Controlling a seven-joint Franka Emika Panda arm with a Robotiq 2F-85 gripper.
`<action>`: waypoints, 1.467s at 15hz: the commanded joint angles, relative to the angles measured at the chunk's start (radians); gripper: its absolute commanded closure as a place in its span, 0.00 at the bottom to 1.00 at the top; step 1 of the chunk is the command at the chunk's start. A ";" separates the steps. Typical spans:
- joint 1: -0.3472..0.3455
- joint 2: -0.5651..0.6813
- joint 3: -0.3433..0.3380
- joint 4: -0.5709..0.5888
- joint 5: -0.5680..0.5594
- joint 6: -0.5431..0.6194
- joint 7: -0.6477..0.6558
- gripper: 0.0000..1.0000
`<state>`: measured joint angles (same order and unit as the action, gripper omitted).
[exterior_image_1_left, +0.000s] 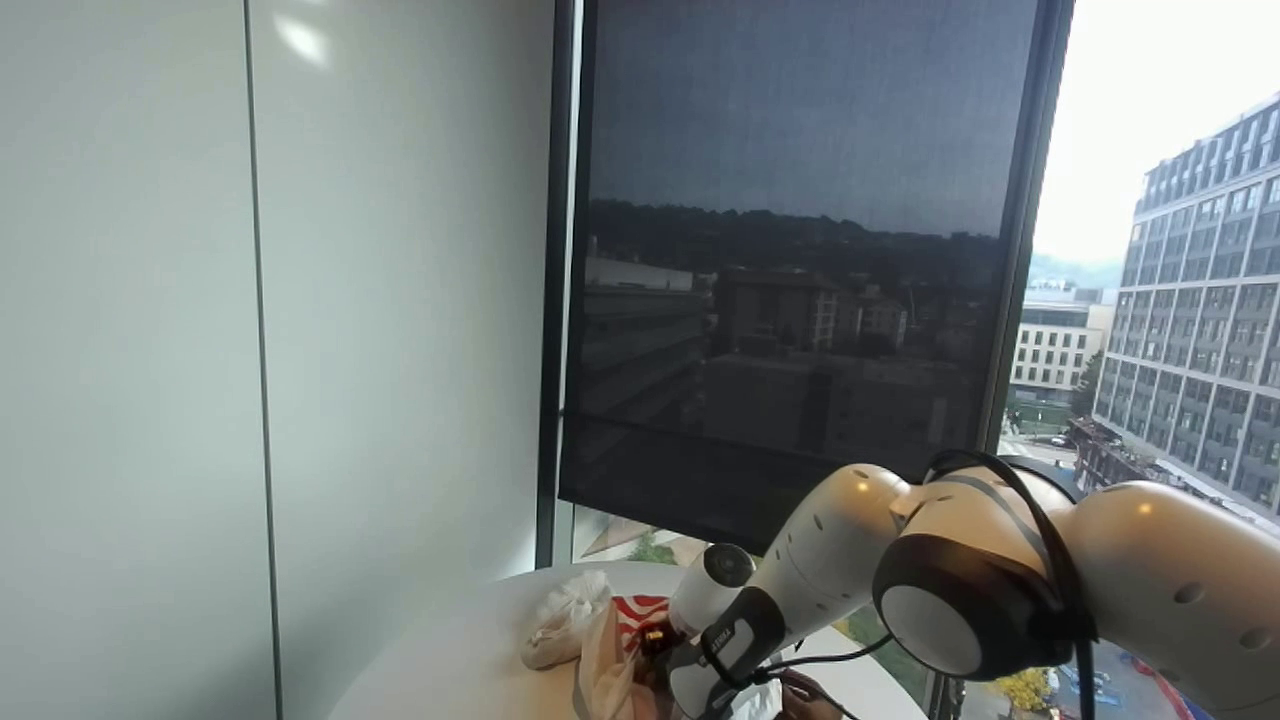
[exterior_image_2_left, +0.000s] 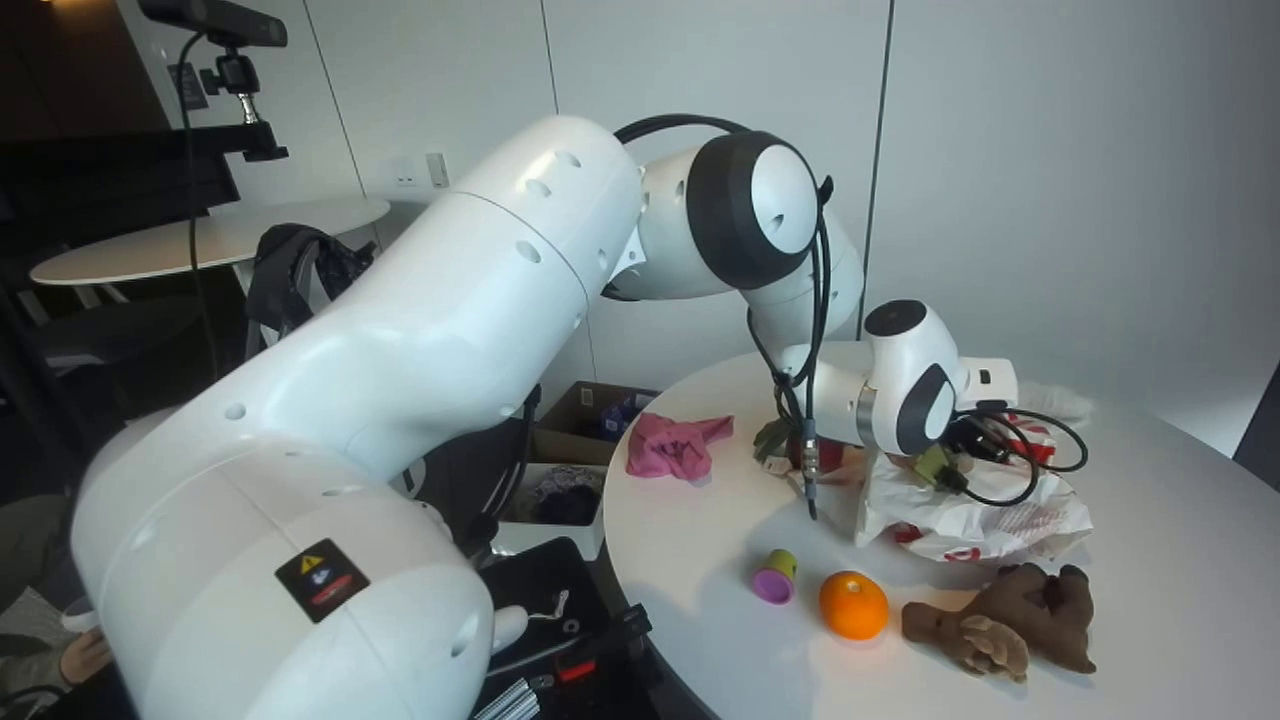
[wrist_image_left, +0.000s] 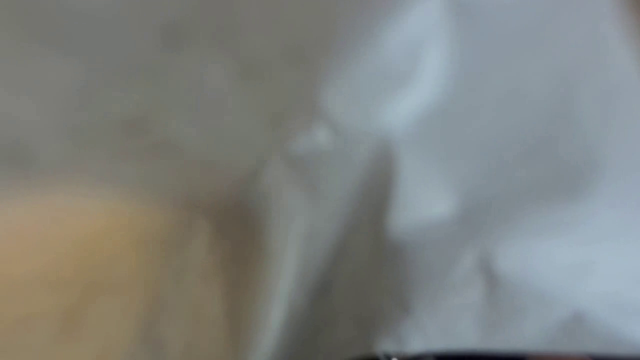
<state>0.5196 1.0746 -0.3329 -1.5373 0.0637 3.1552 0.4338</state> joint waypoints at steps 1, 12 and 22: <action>0.010 0.018 -0.022 0.035 0.039 0.028 -0.022 0.59; 0.005 0.069 -0.016 0.130 0.035 -0.023 -0.033 0.00; 0.015 0.155 -0.081 0.241 0.021 -0.064 -0.007 0.42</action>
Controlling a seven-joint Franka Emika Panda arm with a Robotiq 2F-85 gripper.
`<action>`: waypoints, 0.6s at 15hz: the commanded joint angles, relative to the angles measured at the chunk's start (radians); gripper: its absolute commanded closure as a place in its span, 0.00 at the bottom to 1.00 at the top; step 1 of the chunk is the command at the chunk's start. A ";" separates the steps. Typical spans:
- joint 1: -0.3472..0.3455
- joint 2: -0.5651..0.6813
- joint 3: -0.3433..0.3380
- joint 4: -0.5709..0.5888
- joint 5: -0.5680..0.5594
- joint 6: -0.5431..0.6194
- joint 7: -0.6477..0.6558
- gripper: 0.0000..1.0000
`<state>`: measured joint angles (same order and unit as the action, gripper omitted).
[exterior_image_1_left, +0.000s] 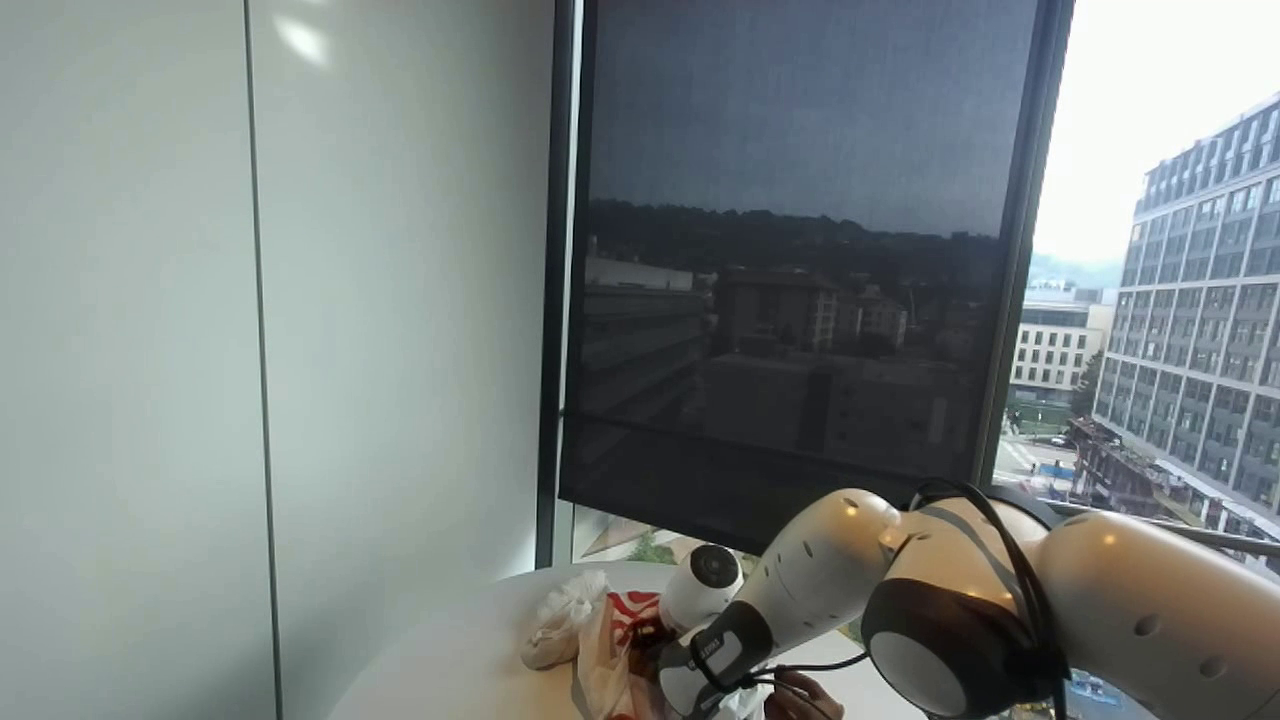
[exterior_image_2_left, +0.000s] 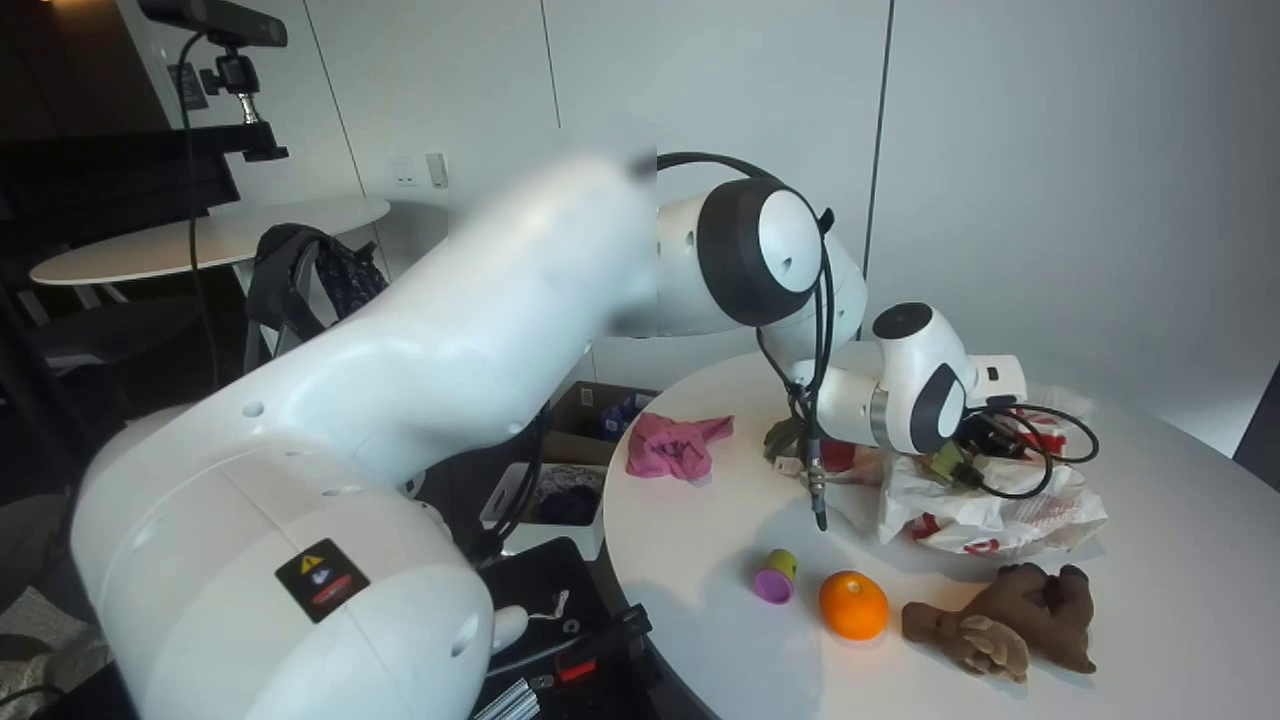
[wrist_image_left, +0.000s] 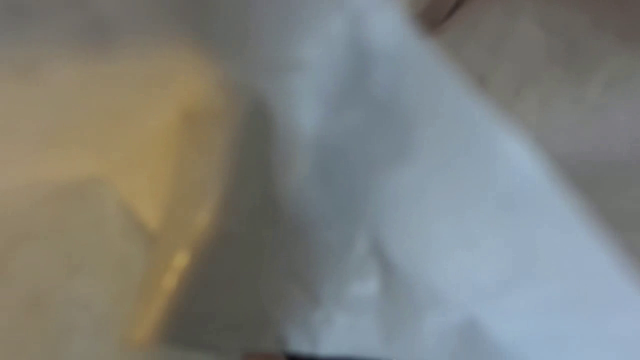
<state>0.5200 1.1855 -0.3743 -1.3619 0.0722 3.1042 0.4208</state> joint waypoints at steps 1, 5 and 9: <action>0.015 0.046 -0.041 0.067 0.011 -0.014 0.005 0.48; 0.005 0.018 -0.012 0.031 0.004 -0.024 -0.019 0.62; 0.003 -0.127 0.056 -0.120 -0.033 -0.121 -0.094 0.62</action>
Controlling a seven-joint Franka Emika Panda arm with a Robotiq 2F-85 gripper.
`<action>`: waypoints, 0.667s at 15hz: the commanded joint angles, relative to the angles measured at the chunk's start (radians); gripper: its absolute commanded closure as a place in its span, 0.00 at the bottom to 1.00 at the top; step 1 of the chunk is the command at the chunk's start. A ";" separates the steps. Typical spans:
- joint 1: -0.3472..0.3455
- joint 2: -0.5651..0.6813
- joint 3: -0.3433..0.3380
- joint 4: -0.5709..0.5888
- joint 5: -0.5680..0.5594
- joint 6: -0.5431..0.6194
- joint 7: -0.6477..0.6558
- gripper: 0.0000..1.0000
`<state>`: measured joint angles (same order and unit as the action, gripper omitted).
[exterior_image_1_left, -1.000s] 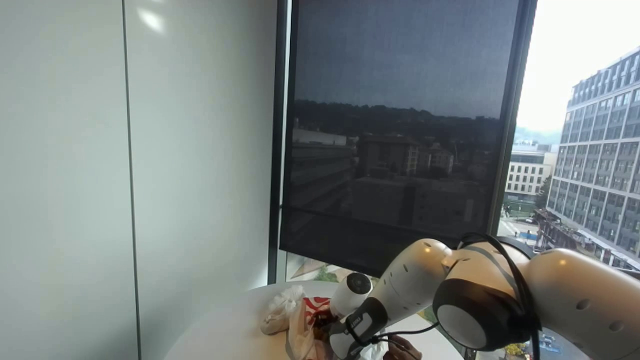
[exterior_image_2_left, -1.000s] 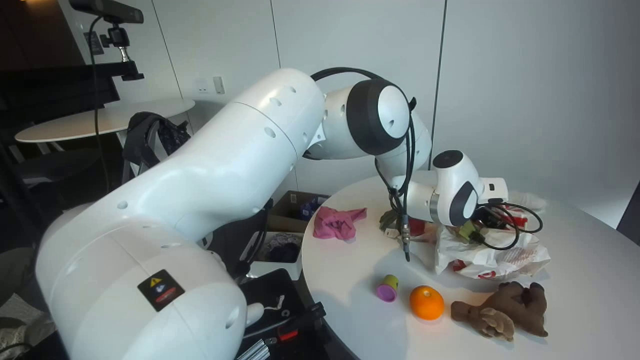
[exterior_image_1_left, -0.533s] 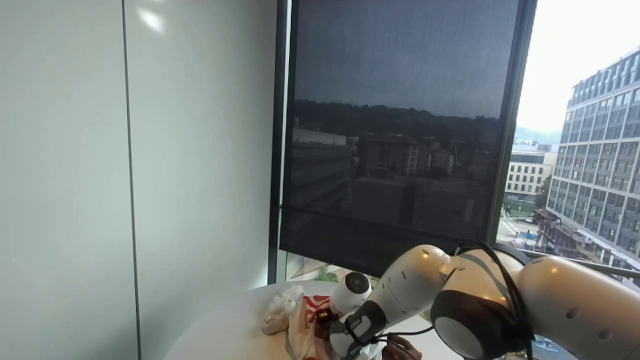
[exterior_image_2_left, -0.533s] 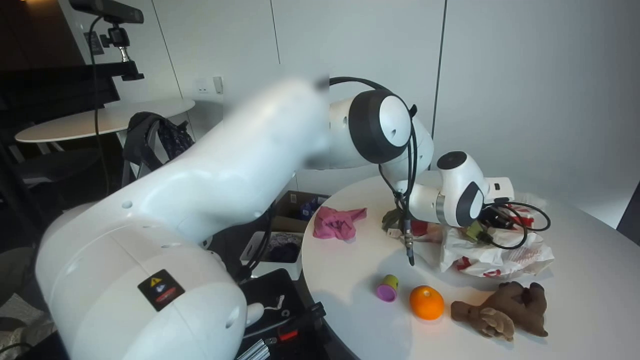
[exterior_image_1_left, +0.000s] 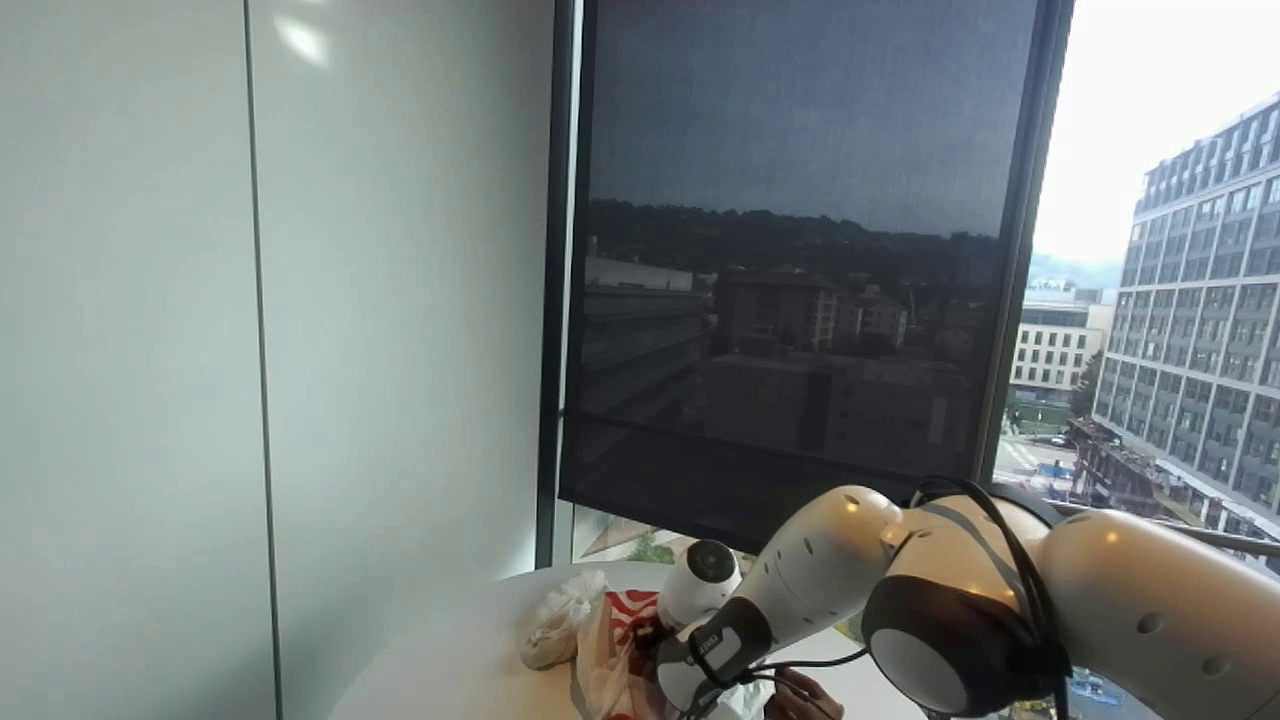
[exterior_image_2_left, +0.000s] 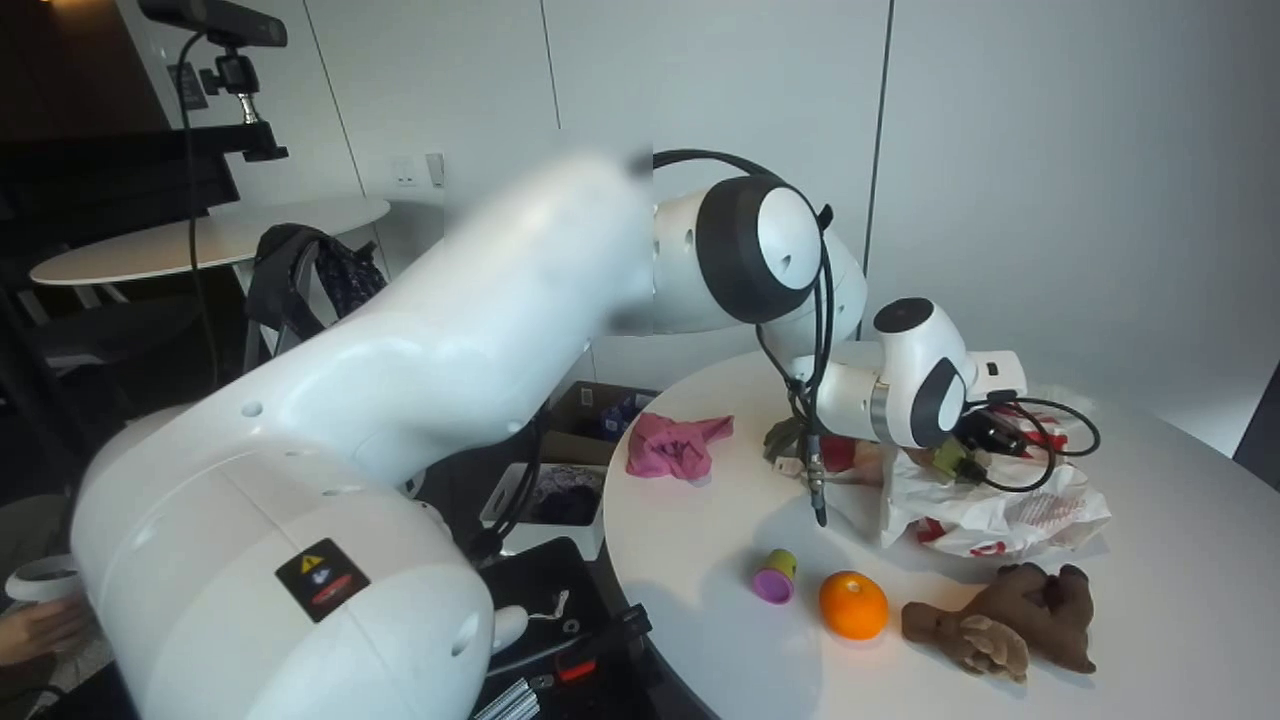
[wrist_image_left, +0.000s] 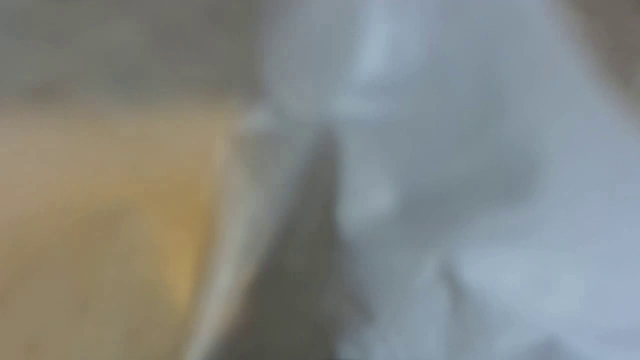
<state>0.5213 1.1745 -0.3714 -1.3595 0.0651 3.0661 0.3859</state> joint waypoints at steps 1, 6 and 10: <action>0.007 -0.166 0.060 -0.173 -0.040 -0.117 -0.073 0.62; 0.030 -0.376 0.089 -0.355 -0.145 -0.294 -0.078 0.62; 0.027 -0.551 0.134 -0.477 -0.251 -0.452 -0.093 0.62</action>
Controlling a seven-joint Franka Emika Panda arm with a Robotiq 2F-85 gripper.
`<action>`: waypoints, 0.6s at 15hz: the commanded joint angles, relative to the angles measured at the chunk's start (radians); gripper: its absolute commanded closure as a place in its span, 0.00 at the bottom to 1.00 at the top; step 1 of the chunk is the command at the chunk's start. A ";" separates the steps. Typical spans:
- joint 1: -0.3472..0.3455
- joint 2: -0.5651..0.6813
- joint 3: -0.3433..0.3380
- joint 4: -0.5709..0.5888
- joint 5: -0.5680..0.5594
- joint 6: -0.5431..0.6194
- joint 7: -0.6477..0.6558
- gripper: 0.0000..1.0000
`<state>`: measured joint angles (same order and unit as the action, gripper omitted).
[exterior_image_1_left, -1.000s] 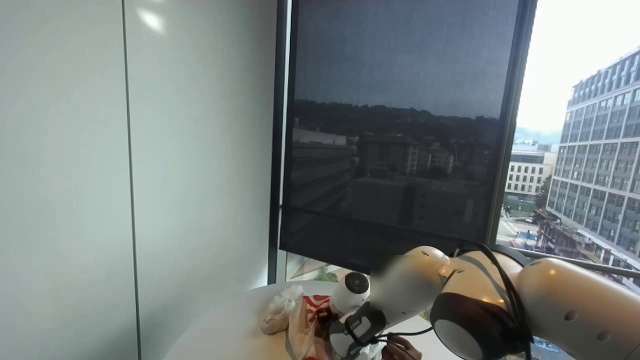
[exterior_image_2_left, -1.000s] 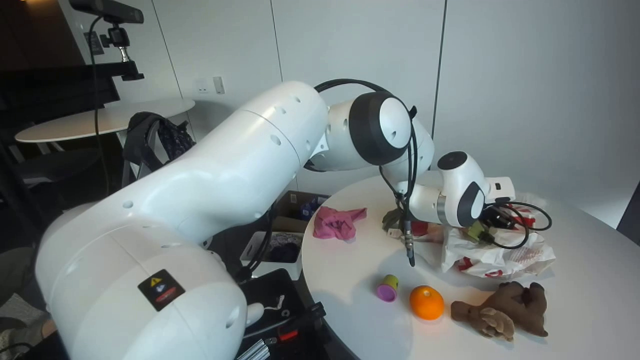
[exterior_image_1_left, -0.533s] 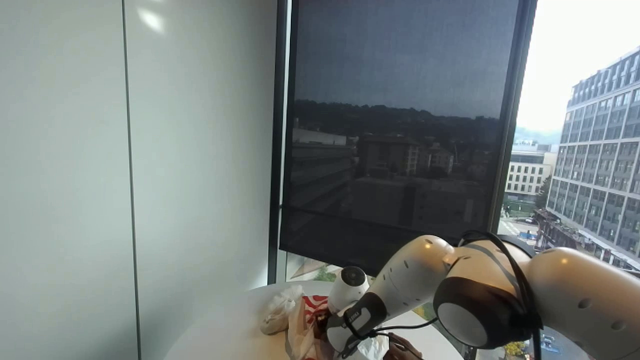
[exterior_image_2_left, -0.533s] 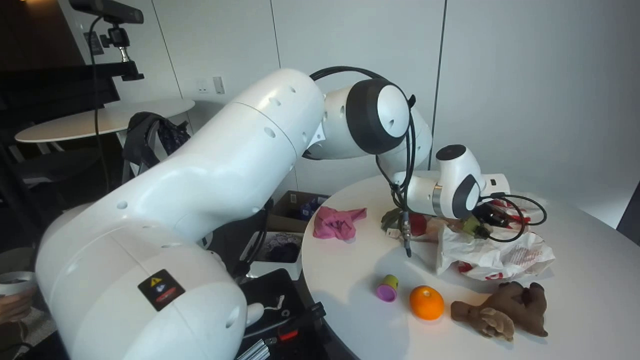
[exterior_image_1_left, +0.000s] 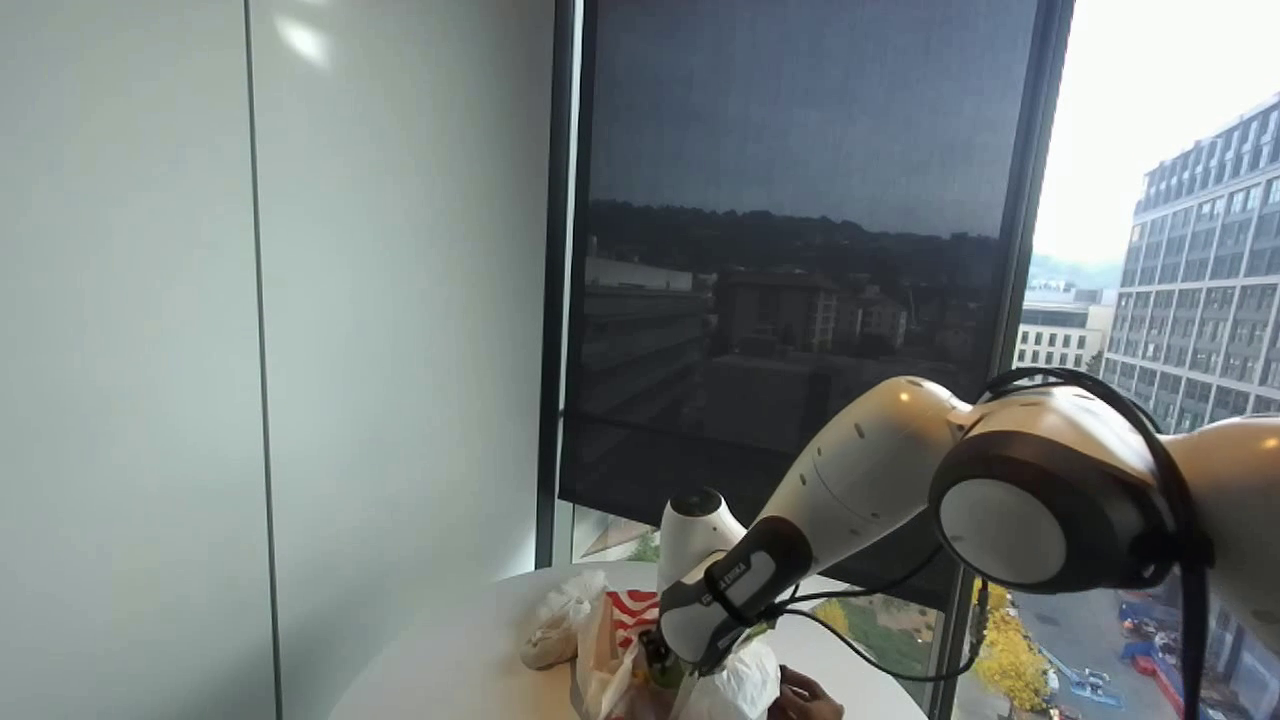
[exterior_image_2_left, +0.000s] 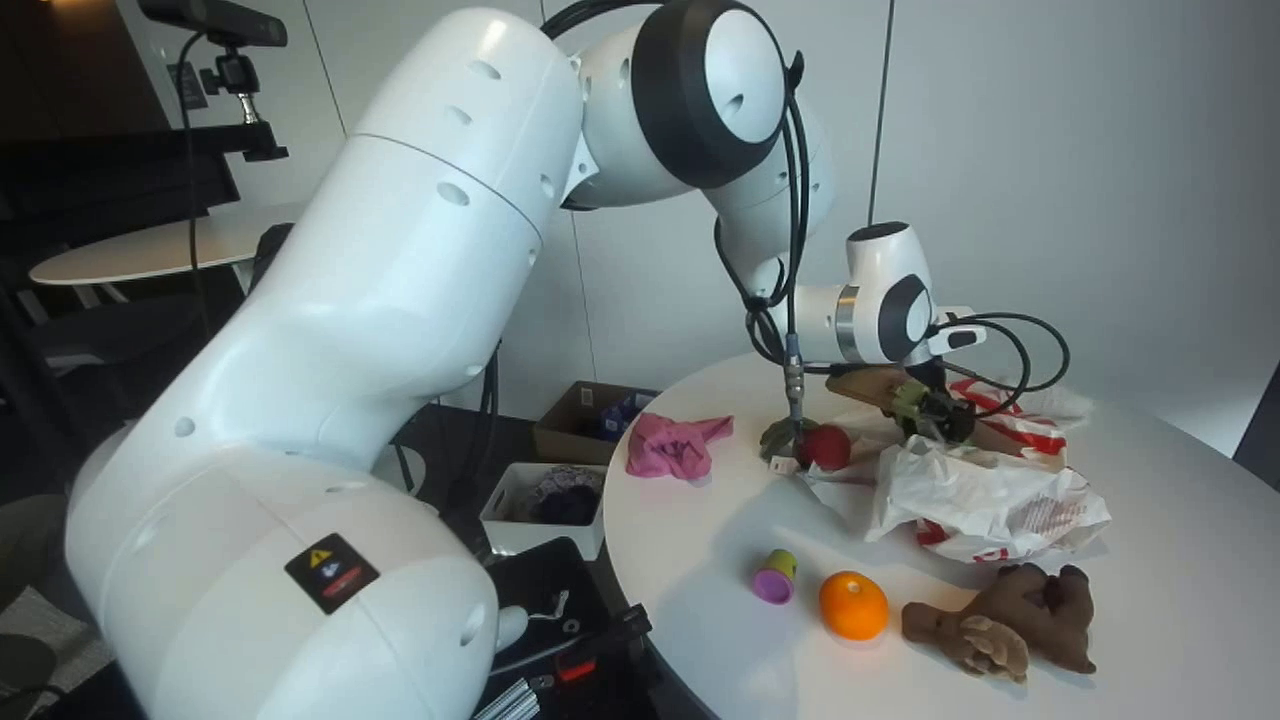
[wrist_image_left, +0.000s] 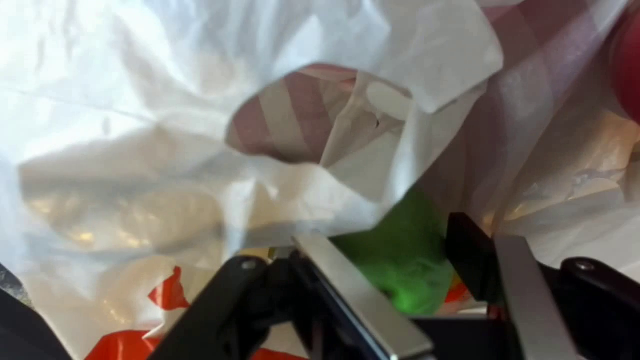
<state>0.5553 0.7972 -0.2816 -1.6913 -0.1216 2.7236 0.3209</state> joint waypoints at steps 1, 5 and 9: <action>-0.031 -0.220 0.083 -0.173 -0.075 -0.152 -0.053 0.62; -0.191 -0.399 0.296 -0.296 -0.006 -0.209 -0.245 0.62; -0.360 -0.509 0.474 -0.404 0.205 -0.305 -0.497 0.62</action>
<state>0.3093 0.3892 0.0847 -1.9868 -0.0413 2.4791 -0.0053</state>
